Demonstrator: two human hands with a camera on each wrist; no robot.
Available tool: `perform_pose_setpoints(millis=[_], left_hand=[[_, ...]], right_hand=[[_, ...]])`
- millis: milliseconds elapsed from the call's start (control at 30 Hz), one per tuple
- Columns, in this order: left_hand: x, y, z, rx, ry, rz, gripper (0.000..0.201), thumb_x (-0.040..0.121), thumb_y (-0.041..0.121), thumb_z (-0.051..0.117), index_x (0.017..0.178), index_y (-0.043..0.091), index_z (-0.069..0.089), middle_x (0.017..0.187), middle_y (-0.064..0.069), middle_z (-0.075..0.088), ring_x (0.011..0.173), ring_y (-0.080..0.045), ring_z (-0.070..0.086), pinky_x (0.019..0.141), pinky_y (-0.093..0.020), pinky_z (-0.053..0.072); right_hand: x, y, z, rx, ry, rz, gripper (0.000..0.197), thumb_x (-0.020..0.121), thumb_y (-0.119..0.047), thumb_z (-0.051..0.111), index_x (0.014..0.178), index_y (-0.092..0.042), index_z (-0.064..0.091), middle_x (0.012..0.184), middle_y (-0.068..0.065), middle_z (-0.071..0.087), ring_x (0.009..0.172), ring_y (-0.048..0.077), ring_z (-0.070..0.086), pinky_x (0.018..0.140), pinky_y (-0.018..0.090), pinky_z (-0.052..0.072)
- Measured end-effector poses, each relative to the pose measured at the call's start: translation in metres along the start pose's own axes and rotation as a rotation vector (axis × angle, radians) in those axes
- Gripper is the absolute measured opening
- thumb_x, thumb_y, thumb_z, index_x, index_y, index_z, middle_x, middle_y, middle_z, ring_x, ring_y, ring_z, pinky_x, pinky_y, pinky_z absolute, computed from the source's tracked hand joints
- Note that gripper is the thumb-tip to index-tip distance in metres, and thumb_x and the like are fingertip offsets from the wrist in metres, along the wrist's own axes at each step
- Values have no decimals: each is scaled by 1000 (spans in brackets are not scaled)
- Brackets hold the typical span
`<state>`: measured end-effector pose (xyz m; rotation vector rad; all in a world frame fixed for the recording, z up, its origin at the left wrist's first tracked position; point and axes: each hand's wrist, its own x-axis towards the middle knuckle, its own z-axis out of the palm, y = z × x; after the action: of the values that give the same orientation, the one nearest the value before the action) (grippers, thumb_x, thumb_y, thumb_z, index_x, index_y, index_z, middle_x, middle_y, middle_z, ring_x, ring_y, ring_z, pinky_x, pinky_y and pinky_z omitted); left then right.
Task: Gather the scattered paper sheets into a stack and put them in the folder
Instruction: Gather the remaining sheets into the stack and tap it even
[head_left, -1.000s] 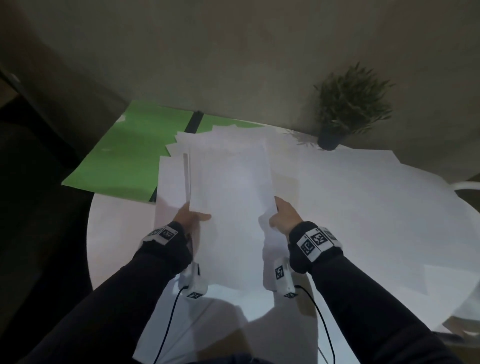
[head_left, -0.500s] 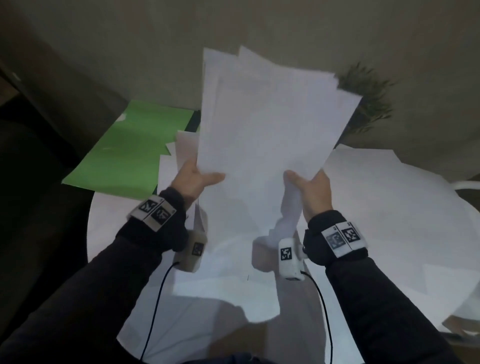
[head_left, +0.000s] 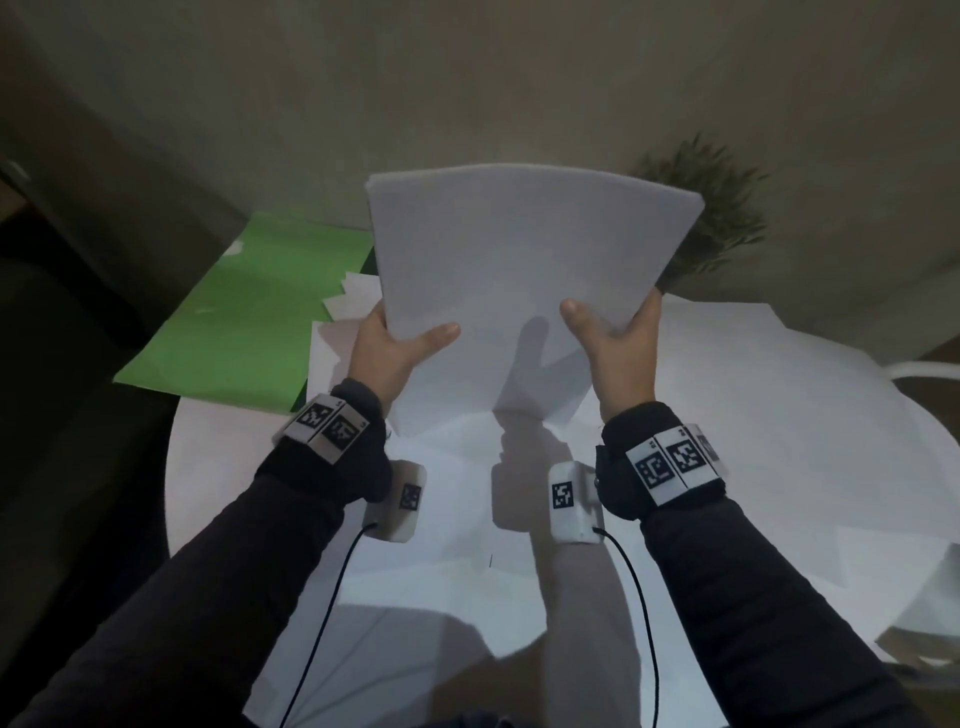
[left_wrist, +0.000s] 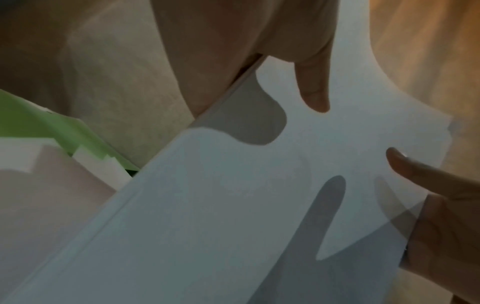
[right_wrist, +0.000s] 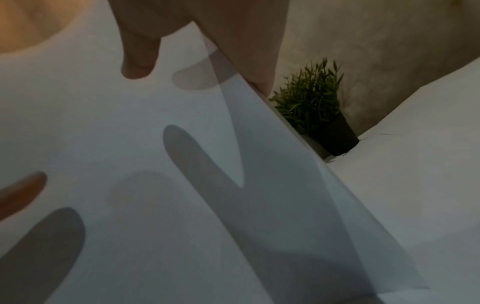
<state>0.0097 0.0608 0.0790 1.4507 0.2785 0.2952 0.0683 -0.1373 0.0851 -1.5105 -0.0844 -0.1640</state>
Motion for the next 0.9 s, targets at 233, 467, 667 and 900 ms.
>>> perform_pose_setpoints(millis=[233,467,667,900], left_hand=[[1,-11,8,-19,82,-24,31,74,3,75,81,28,58,73,22,67,64,15,62,61,-4,46],[6,-8,2,83,108,-73,22,81,7,70,91,23,59,103,-2,63,88,-15,62,84,-27,51],[2,-38,-67,236,84,-436,38,76,11,74,110,-3,63,90,-8,68,91,-32,65,93,-42,49],[-14,-95,-115,493,117,-757,25,80,8,68,94,-10,58,95,-19,61,90,-32,58,86,-38,47]], right_hand=[[11,21,-4,-144,-19,97,60,80,-24,73,130,-12,41,122,2,57,111,14,57,96,29,47],[15,26,3,-220,-108,166,59,79,-26,74,125,-14,40,115,0,57,105,15,57,93,26,45],[-1,46,-5,-256,-292,501,30,90,-39,58,111,-19,51,102,7,61,78,20,60,69,32,52],[-18,111,-16,-1256,-321,544,63,76,-53,63,128,-23,46,136,8,40,126,32,36,102,45,35]])
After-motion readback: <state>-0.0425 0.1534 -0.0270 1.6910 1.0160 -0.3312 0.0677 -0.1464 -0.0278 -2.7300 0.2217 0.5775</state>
